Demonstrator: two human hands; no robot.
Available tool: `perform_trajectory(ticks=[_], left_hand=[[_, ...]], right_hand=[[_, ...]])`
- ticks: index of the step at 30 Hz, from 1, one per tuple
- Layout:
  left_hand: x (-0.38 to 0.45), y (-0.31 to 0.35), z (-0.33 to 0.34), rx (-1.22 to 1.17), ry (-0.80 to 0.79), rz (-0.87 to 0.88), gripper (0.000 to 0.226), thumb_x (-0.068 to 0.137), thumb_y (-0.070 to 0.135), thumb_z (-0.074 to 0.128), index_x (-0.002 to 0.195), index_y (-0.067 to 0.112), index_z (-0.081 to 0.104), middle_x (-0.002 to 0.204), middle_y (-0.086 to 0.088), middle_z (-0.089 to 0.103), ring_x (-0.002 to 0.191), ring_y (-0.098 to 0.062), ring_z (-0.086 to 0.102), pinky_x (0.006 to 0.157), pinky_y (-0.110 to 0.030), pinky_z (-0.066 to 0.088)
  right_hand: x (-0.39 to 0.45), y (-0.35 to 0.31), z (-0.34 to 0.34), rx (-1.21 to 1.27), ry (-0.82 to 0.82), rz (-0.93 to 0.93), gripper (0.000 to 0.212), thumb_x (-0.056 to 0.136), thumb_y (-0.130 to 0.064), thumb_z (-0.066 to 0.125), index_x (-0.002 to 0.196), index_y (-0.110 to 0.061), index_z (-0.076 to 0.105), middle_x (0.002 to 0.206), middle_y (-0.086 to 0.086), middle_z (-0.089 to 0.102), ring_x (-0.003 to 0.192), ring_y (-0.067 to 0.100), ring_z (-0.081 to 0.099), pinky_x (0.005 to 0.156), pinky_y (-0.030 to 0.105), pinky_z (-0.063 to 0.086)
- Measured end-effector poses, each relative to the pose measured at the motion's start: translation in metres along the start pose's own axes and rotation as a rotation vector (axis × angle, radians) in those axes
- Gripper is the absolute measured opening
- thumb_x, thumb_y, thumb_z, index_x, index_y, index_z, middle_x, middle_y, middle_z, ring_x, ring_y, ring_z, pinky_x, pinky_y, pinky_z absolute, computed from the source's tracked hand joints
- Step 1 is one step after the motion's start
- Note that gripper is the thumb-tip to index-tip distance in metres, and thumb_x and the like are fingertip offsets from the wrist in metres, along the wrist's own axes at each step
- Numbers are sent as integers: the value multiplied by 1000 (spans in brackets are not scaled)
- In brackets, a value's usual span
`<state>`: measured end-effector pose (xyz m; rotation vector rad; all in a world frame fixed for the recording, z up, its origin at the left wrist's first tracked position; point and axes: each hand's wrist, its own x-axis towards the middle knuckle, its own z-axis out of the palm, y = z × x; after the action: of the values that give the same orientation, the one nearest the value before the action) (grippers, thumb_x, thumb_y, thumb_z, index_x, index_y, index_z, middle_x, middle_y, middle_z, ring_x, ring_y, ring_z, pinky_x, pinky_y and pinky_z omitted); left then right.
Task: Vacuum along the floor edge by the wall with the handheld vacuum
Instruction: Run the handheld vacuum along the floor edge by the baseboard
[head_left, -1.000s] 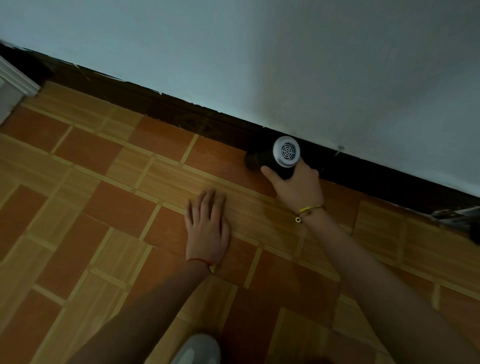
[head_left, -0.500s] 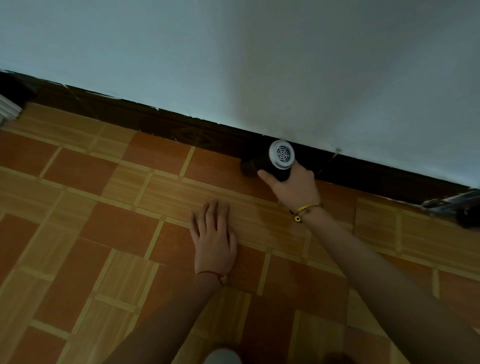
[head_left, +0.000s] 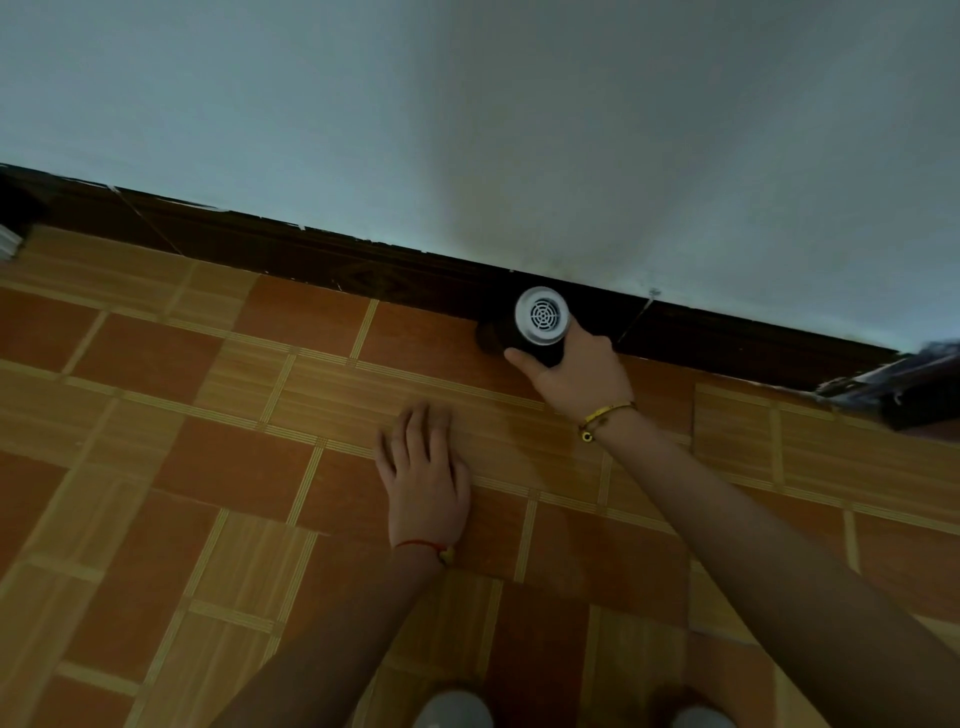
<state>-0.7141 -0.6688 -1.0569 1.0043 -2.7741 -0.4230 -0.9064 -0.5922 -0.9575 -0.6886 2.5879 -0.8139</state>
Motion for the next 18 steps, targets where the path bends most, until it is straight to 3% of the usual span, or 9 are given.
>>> perform_trajectory(ticks=[5, 10, 14, 18], left_hand=[[0, 0, -2, 13, -14, -4, 51, 95, 31, 40, 144, 18, 42, 151, -9, 39, 142, -28, 30, 119, -56, 16], [2, 1, -5, -33, -6, -24, 47, 95, 29, 46, 141, 19, 47, 150, -6, 41, 140, -27, 34, 119, -55, 19], [8, -10, -11, -62, -14, -31, 44, 94, 30, 47, 137, 21, 48, 146, -4, 43, 136, -25, 37, 117, -52, 20], [23, -39, -23, -32, 16, -132, 47, 94, 33, 41, 139, 19, 46, 145, -7, 43, 134, -28, 37, 116, -52, 18]], right_hand=[[-7, 25, -16, 54, 77, 53, 65, 77, -60, 65, 128, -22, 53, 110, 0, 68, 103, 19, 63, 79, 26, 47], [-5, 27, -19, 91, 68, 58, 61, 76, -59, 67, 124, -23, 55, 112, 0, 68, 106, 22, 62, 88, 35, 52], [4, 10, -9, 115, 24, 27, 60, 77, -58, 67, 122, -20, 56, 103, 1, 70, 89, 24, 68, 79, 30, 54], [14, -13, 8, 88, -3, -51, 64, 78, -59, 66, 127, -21, 53, 111, 0, 68, 103, 19, 63, 85, 32, 53]])
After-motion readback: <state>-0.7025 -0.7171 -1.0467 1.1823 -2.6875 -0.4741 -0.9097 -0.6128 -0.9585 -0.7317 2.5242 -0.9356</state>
